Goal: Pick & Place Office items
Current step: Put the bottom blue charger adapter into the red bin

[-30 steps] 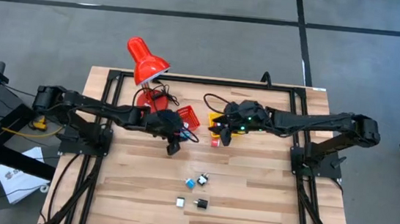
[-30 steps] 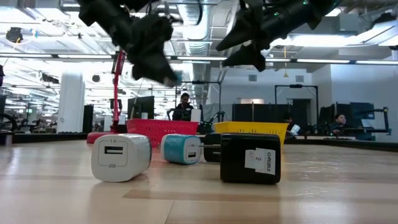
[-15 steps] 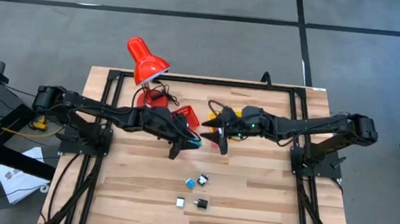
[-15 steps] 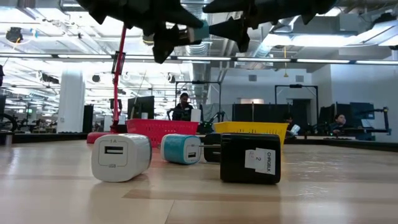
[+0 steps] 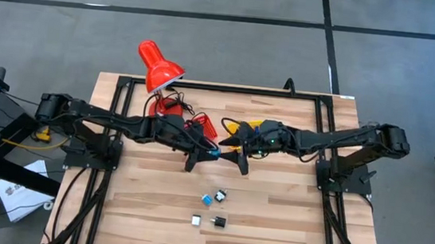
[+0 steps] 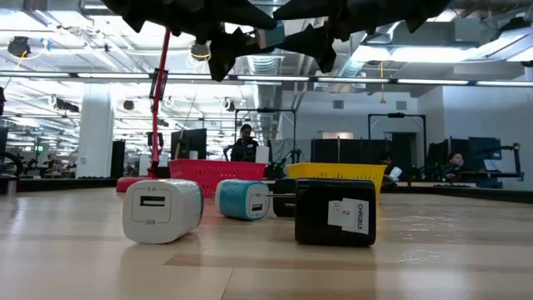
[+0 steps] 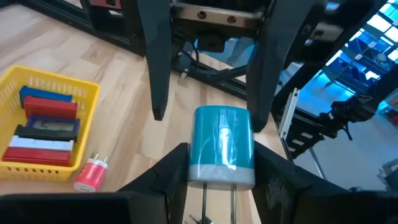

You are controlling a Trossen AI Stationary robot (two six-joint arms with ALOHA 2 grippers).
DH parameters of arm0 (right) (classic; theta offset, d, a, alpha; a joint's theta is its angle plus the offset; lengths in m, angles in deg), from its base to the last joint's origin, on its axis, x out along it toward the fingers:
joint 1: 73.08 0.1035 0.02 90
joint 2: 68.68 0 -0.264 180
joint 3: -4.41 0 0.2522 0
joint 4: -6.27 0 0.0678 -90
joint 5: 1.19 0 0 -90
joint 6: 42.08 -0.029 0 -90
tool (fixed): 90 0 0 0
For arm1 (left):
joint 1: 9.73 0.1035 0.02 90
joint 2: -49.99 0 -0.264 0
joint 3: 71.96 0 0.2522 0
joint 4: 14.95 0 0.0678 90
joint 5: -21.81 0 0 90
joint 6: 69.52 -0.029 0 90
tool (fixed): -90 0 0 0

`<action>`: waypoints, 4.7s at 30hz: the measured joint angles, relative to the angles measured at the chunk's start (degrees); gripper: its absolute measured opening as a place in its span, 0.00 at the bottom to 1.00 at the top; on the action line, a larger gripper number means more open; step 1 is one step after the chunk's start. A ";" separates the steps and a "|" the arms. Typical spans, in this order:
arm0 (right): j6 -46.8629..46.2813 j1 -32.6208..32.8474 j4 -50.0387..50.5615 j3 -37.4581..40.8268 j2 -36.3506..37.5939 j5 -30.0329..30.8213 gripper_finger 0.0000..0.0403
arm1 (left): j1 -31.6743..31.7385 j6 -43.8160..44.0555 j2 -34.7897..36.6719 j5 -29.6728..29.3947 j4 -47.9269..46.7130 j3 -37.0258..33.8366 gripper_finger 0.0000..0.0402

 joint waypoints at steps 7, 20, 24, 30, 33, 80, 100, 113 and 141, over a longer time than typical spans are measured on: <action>6.19 1.38 0.41 0.11 -0.09 -0.43 0.54 | -0.02 1.40 0.04 1.42 1.45 0.02 0.34; 4.09 -0.43 -2.87 -2.69 0.61 4.96 0.54 | -0.15 -0.13 0.09 4.44 0.94 0.06 0.34; 4.35 -0.08 -3.07 -4.11 0.50 3.60 0.54 | -0.01 -0.04 0.09 5.72 1.01 0.06 0.34; 8.36 -0.32 2.51 -5.80 0.48 2.69 0.42 | -0.04 2.83 0.09 6.76 1.46 0.06 0.34; 12.17 -0.15 3.80 -6.30 0.50 2.16 0.23 | -0.04 5.20 0.09 6.71 1.49 0.06 0.34; 9.02 2.06 8.11 -7.08 0.39 -5.29 0.00 | 0.59 13.30 0.04 9.79 5.79 0.00 0.36; 8.61 4.92 8.82 -7.10 0.41 -6.11 0.00 | 1.25 13.17 0.02 8.80 6.26 -0.02 0.36; 10.58 4.87 9.47 -7.06 0.37 -7.27 0.00 | 2.05 13.41 0.04 7.83 8.95 0.06 0.36; 3.45 -5.61 13.33 7.65 20.51 -7.40 0.00 | 9.67 7.18 0.42 -19.52 -30.59 0.00 0.36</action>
